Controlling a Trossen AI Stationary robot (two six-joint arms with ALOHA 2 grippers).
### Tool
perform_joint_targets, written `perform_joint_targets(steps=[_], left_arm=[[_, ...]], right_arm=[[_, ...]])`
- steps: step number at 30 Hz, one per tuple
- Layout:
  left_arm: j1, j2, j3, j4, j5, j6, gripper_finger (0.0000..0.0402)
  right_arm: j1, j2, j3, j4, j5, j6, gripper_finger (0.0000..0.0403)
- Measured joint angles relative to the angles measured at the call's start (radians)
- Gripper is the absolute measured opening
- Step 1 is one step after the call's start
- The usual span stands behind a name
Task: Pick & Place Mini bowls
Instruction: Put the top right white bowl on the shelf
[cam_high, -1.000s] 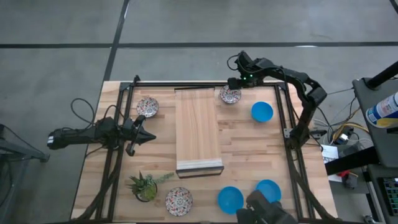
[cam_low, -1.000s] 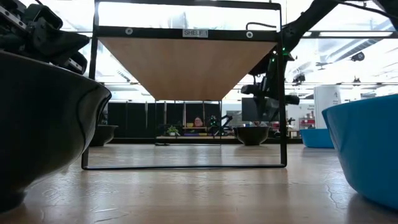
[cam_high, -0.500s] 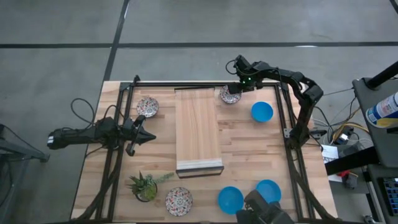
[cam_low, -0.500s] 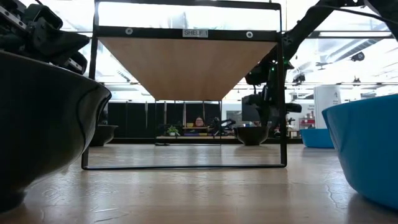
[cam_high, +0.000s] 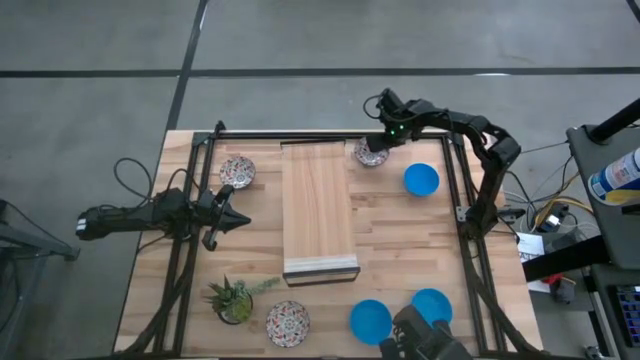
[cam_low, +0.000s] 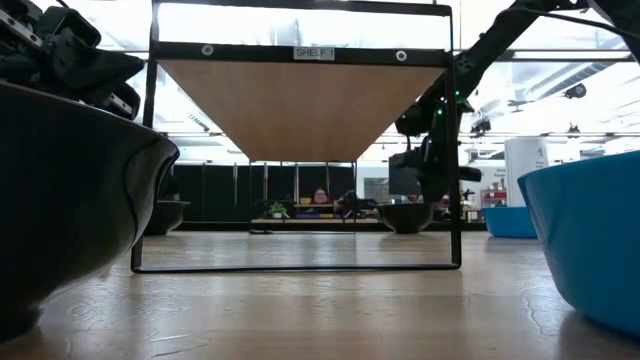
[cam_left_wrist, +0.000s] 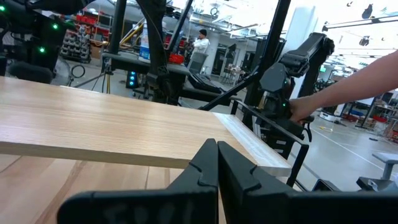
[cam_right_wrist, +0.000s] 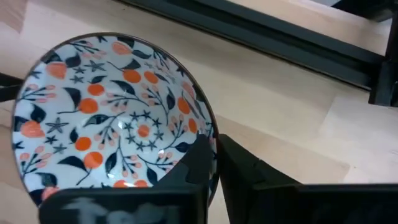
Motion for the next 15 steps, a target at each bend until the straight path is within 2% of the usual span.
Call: perform_joint_targets(steps=[7,15], left_arm=[[0.000,0.000,0.000,0.000,0.000,0.000,0.0000],[0.000,0.000,0.000,0.000,0.000,0.000,0.0000]], right_arm=[[0.000,-0.018,0.000,-0.005,-0.014,-0.004,0.0014],[-0.006,-0.112,-0.002,-0.040,-0.007,-0.003,0.0009]])
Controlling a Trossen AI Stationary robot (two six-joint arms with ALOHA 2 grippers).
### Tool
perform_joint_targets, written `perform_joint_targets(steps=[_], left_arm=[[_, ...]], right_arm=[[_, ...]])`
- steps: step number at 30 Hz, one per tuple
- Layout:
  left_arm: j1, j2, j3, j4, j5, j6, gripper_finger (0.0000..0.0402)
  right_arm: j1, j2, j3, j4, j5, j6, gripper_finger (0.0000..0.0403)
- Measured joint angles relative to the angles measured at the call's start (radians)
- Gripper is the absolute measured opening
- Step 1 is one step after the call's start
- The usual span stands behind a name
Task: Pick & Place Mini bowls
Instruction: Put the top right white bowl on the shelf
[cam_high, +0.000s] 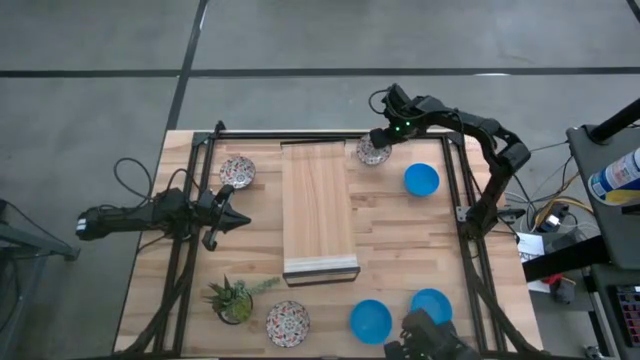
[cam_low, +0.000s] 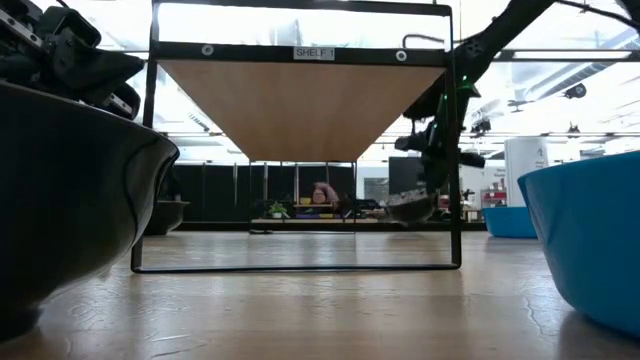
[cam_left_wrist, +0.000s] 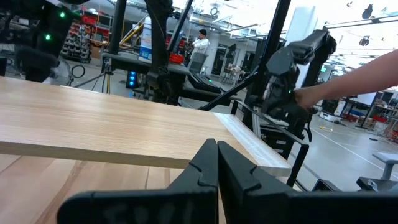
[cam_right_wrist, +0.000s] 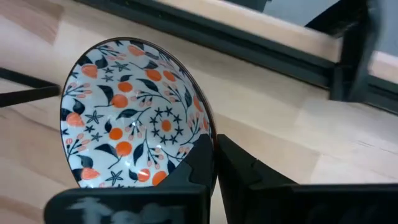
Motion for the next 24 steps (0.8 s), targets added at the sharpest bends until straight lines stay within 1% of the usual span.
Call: perform_joint_targets(steps=[6,10,16,20,24], left_arm=[[0.000,0.000,0.000,0.000,0.000,0.000,0.0000],[0.000,0.000,0.000,0.000,0.000,0.000,0.0000],[0.000,0.000,0.000,0.000,0.000,0.000,0.0000],[0.000,0.000,0.000,0.000,0.000,0.000,0.0000],[0.000,0.000,0.000,0.000,0.000,0.000,0.0000]], right_arm=[[-0.010,-0.090,0.000,-0.051,-0.014,0.009,0.0009],[-0.012,-0.171,0.000,-0.078,-0.066,0.037,0.0009],[0.006,-0.317,0.000,-0.104,-0.146,0.121,0.0008],[0.046,-0.394,0.000,-0.107,-0.162,0.187,0.0008],[0.121,-0.431,0.000,-0.107,-0.171,0.271,0.0008]])
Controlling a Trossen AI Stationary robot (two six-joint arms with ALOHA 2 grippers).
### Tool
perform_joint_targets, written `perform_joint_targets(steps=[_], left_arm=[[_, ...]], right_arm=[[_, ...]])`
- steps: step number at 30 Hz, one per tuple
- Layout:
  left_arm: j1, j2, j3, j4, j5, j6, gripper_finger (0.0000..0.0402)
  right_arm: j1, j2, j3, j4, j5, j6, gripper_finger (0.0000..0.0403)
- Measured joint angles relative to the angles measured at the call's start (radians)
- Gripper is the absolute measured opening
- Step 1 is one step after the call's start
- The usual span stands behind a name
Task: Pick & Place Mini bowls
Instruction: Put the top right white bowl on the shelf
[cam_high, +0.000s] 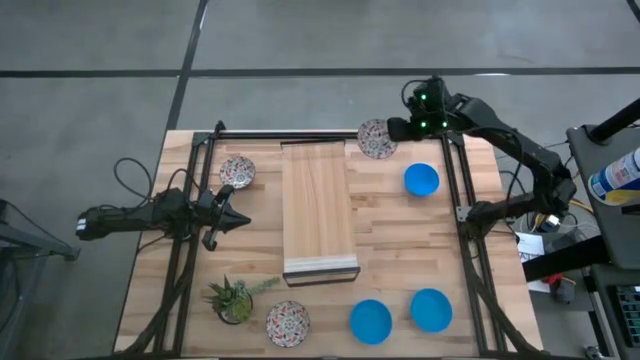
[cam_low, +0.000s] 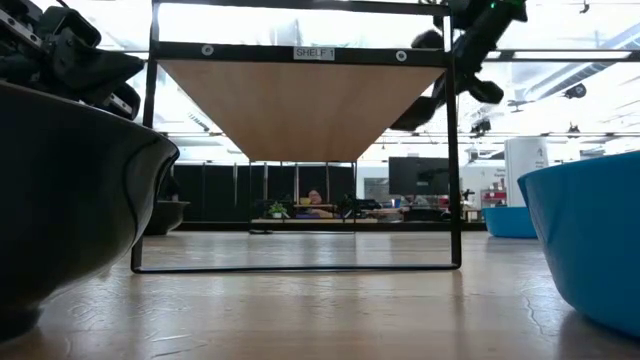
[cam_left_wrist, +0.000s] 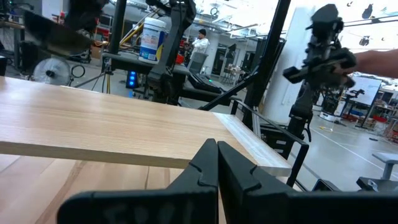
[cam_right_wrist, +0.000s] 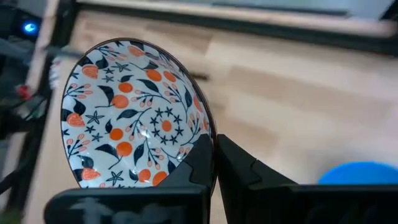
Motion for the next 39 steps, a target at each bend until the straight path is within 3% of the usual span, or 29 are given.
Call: perform_joint_targets(steps=[7,16,21,26,39], left_arm=[[0.000,0.000,0.000,0.000,0.000,0.000,0.0000],[0.000,0.000,0.000,0.000,0.000,0.000,0.0000],[0.000,0.000,0.000,0.000,0.000,0.000,0.0000],[0.000,0.000,0.000,0.000,0.000,0.000,0.0000],[0.000,0.000,0.000,0.000,0.000,0.000,0.0000]], right_arm=[[0.135,-0.010,0.000,0.043,-0.020,0.123,0.0008],[0.266,0.065,0.000,0.300,-0.039,0.261,0.0008],[0.284,0.136,0.001,0.411,-0.108,0.303,0.0008],[0.288,0.227,0.073,0.346,-0.122,0.279,0.0008],[0.292,0.532,0.534,-0.043,-0.115,0.030,0.0008]])
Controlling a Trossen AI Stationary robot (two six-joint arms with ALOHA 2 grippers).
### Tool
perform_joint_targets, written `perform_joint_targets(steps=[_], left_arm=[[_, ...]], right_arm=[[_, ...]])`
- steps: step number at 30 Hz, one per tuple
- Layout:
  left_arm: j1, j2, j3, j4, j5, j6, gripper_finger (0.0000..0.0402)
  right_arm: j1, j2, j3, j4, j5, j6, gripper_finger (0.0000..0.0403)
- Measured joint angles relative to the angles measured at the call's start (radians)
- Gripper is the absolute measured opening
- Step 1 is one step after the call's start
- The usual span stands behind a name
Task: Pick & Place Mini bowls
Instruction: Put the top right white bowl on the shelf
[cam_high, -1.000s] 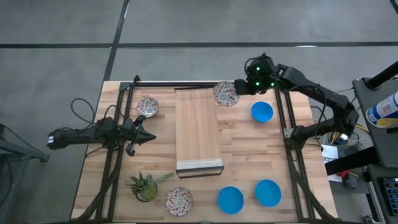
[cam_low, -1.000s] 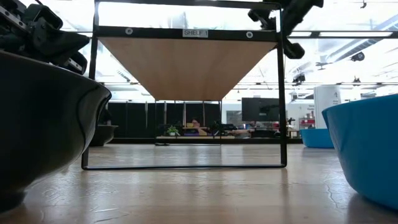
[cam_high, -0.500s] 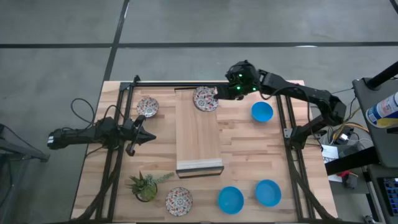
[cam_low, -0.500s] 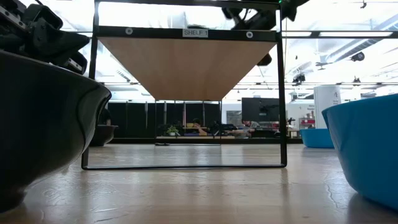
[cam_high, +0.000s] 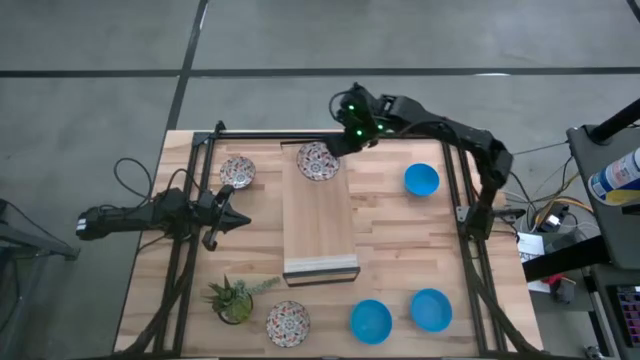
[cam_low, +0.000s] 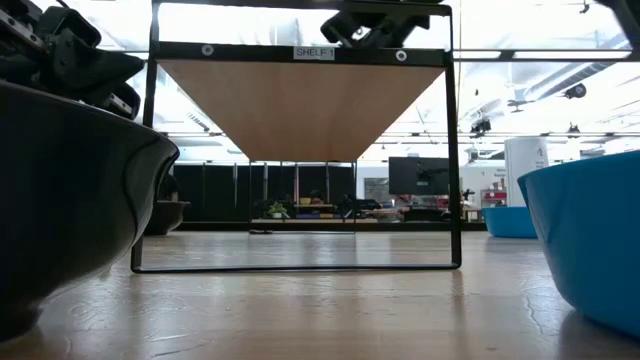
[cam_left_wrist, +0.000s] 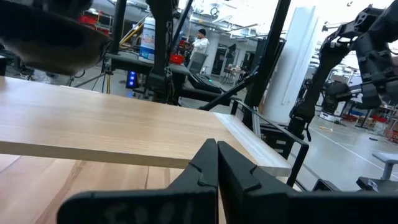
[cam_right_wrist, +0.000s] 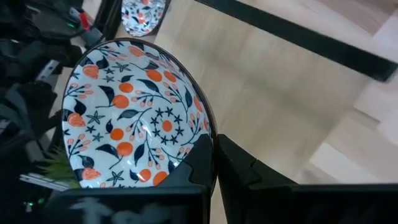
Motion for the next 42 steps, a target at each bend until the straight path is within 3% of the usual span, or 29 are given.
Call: perform_joint_targets(steps=[11,15,31,42], left_arm=[[0.000,0.000,0.000,0.000,0.000,0.000,0.0000],[0.000,0.000,0.000,0.000,0.000,0.000,0.0000],[0.000,0.000,0.000,-0.002,0.000,0.000,0.0000],[0.000,0.000,0.000,-0.002,0.000,0.000,0.0000]], right_arm=[[0.003,0.186,0.254,-0.220,0.029,-0.111,0.0008],[0.007,0.213,0.302,-0.217,0.027,-0.116,0.0008],[0.011,0.227,0.293,-0.241,0.025,-0.145,0.0014],[0.025,0.220,0.299,-0.241,0.043,-0.175,0.0093]])
